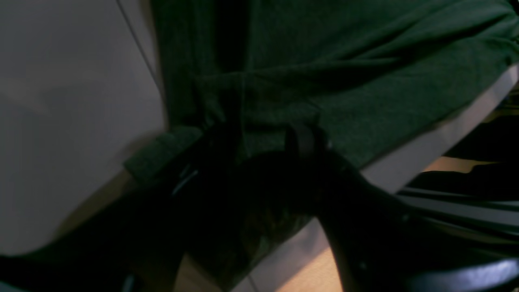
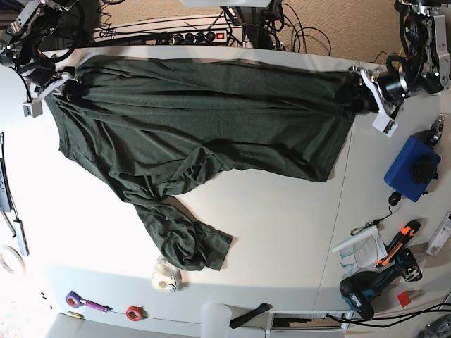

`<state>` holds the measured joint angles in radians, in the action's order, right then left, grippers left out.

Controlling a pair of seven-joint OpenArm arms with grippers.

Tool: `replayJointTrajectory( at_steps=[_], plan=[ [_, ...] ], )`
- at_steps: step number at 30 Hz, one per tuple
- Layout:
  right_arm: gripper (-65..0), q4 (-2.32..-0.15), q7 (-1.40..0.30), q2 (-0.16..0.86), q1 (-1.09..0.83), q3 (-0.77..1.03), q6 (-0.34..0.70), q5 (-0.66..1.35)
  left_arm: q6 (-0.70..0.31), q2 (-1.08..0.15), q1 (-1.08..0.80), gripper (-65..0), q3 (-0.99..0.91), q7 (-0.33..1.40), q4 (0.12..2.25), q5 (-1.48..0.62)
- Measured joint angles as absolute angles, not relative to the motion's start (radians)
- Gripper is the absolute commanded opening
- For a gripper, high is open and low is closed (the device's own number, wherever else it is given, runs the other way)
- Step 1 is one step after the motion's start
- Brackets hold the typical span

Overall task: Layout the t-shirt on the table in an organized manner, then fold the t-shirt properly
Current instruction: 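Regrasp the shirt corners with both grippers and pull outward, then move both grippers onto the shirt body and grasp the fabric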

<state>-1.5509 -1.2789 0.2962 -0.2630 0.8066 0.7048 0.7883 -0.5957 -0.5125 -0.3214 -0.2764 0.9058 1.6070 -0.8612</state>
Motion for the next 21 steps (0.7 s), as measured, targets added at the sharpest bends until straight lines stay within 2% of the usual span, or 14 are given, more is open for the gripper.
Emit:
replayJointTrajectory(
  at_steps=[12,21],
  plan=[
    [-41.8,-1.545,-1.303,0.397,-0.267,0.806,0.698,0.897,-0.565,-0.513,-0.274,-38.6,-0.275,0.969,1.642,-0.811],
    [-41.8,-1.544,-1.304,0.407,-0.216,0.810,0.697,0.923,-0.538,-0.513,-0.290,-38.6,-0.271,1.054,1.789,-0.753]
  ],
)
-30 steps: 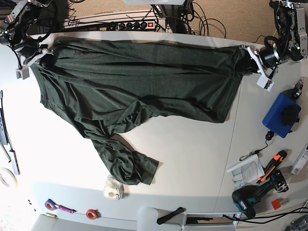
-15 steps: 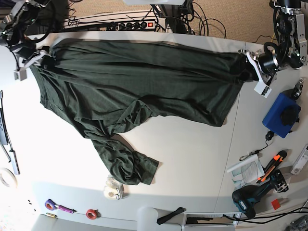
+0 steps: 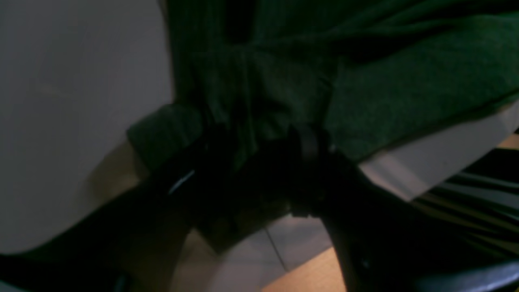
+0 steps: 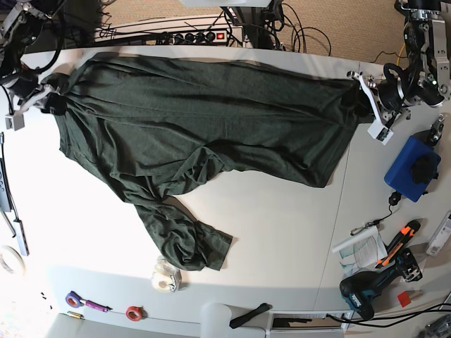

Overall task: Layout the t-shirt on the table in an organized manner, then fold the t-shirt properly
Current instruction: 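Move both grippers onto the shirt body and grasp the fabric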

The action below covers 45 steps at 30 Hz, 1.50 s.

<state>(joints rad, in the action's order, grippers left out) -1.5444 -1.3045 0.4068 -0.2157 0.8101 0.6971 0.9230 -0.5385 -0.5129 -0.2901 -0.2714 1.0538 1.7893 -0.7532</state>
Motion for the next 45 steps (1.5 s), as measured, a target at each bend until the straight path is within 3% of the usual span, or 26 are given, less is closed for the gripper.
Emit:
replayJointTrajectory(
  at_steps=[9,15,22,32,37,45],
  plan=[
    [-41.8,-1.544,-1.322,0.397,-0.116,0.812,0.698,1.012,-0.550,-0.513,-0.263,-38.6,-0.270,0.877,1.864,-0.753],
    [-41.8,-1.544,-1.405,0.310,-0.031,0.812,0.697,1.124,-0.478,-0.472,-0.032,-39.5,-0.214,0.863,1.831,-0.748],
    [-41.8,-1.544,-1.414,0.213,-0.016,0.692,0.697,1.116,-0.473,-0.400,0.290,-39.5,0.082,0.892,1.490,-0.745],
    [-41.8,-1.544,-1.414,0.210,-0.017,0.418,0.697,0.898,-0.631,-0.223,0.604,-39.4,0.417,0.923,0.899,-0.760],
    [-41.8,-1.544,-1.408,0.211,-0.018,0.378,0.697,0.830,-0.649,-0.189,0.638,-39.4,0.431,0.929,0.834,-0.770],
    [-41.8,-1.544,-1.385,0.211,-0.017,0.378,0.698,0.801,-0.694,-0.197,0.638,-39.4,0.430,1.145,0.833,-0.948]
  ],
)
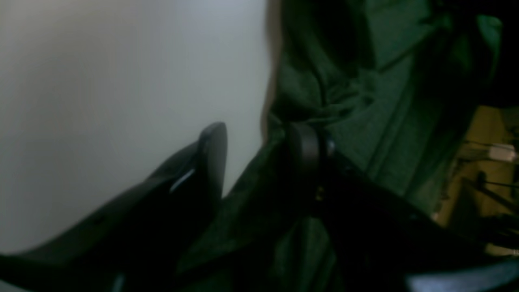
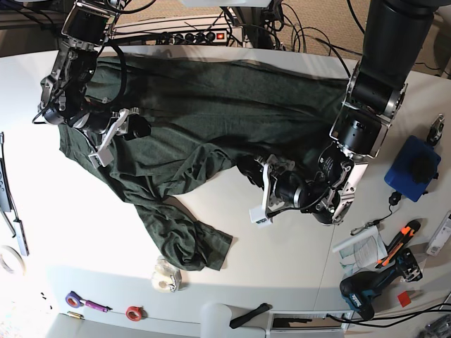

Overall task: Layout the t-shirt on the table in an organized manner, then fold the t-shirt properly
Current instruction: 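Move both grippers onto the shirt body and grasp the fabric, then drag the grasped fabric with both grippers to smooth the shirt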

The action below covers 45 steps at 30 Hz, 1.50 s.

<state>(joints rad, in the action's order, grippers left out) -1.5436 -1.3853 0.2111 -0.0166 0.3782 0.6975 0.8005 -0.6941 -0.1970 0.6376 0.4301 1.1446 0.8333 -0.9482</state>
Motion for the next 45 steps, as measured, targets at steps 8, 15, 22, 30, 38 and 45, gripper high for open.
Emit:
replayJointTrajectory(
  at_steps=[8,15,22,30,38,45],
  plan=[
    [-41.8,-1.544,-1.383,0.211,-0.017,0.378,0.698,0.800,-0.694,-0.197,0.635,-39.4,0.430,1.169,0.833,-0.976],
    [-41.8,-1.544,-1.383,0.211,-0.017,0.378,0.698,0.800,-0.694,-0.197,0.630,-49.8,0.431,1.265,0.833,-1.069],
    [-41.8,-1.544,-1.383,0.211,-0.017,0.378,0.697,0.800,-0.693,-0.197,0.630,-65.0,0.431,1.195,0.831,-1.068],
    [-41.8,-1.544,-1.383,0.211,-0.017,0.378,0.698,0.796,-0.693,-0.239,0.693,-65.0,0.420,1.139,0.831,-1.104],
    [-41.9,-1.544,-1.382,0.211,-0.017,0.378,0.698,0.793,-0.693,-0.296,0.687,-65.0,0.271,1.137,0.831,-1.105],
    [-41.9,-1.544,-1.360,0.212,-0.033,0.378,0.698,0.794,-0.693,-0.339,0.677,-65.0,0.232,1.116,0.831,-1.101]
  ],
)
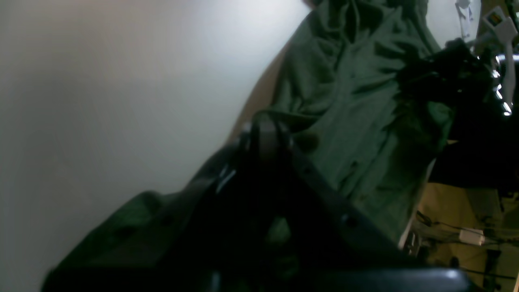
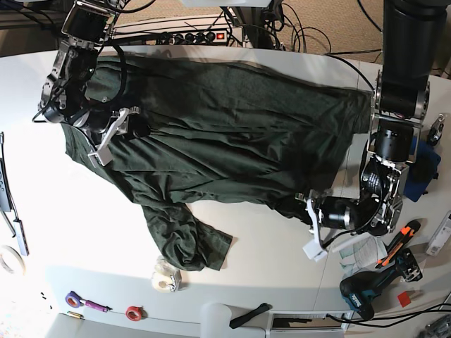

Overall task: Layout the t-shirt on the table in an organized manner, then fold the t-shirt properly
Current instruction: 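Drag the grasped fabric with both grippers to smooth the shirt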

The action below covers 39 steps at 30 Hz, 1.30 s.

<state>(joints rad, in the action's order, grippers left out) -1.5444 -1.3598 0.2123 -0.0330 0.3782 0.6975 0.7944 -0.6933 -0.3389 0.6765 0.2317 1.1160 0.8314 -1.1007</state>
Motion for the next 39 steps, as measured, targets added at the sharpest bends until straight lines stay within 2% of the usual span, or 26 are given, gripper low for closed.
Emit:
replayJointTrajectory(
  at_steps=[9,12,17,19,22,23,28,31,39],
  plan=[
    [-41.9,-1.551,-1.304,0.213,-0.083,0.379,0.701,0.810,-0.693,-0.340,0.676,-65.0,0.232,1.026,0.831,-1.059],
    [-41.9,-1.554,-1.261,0.213,-0.091,0.378,0.708,0.751,-0.693,-0.340,0.676,-65.0,0.232,1.005,0.831,-1.022],
    [-42.3,-1.559,-1.190,0.211,-0.099,0.378,0.662,0.669,-0.693,-0.340,0.676,-65.0,0.232,0.974,0.831,-0.976],
    [-46.4,-1.560,-1.187,0.211,-0.097,0.378,0.649,0.656,-0.693,-0.340,0.676,-65.0,0.232,0.966,0.831,-0.972],
    [-63.8,-1.560,-1.173,0.212,-0.096,0.379,0.620,0.622,-0.693,-0.340,0.676,-65.0,0.232,0.963,0.831,-0.970],
    [-65.0,-1.560,-1.174,0.213,-0.094,0.379,0.621,0.611,-0.693,-0.340,0.676,-65.0,0.232,0.963,0.831,-0.969],
    [-65.0,-1.561,-1.172,0.213,-0.094,0.378,0.625,0.588,-0.693,-0.338,0.676,-65.0,0.232,0.854,0.831,-0.863],
    [-65.0,-1.563,-1.160,0.213,-0.103,0.378,0.625,0.587,-0.610,-0.336,0.676,-65.0,0.232,0.775,0.831,-0.773],
    [-65.0,-1.567,-1.126,0.213,-0.131,0.379,0.625,0.587,-0.516,-0.339,0.677,-65.0,0.232,0.671,0.831,-0.653]
  ],
)
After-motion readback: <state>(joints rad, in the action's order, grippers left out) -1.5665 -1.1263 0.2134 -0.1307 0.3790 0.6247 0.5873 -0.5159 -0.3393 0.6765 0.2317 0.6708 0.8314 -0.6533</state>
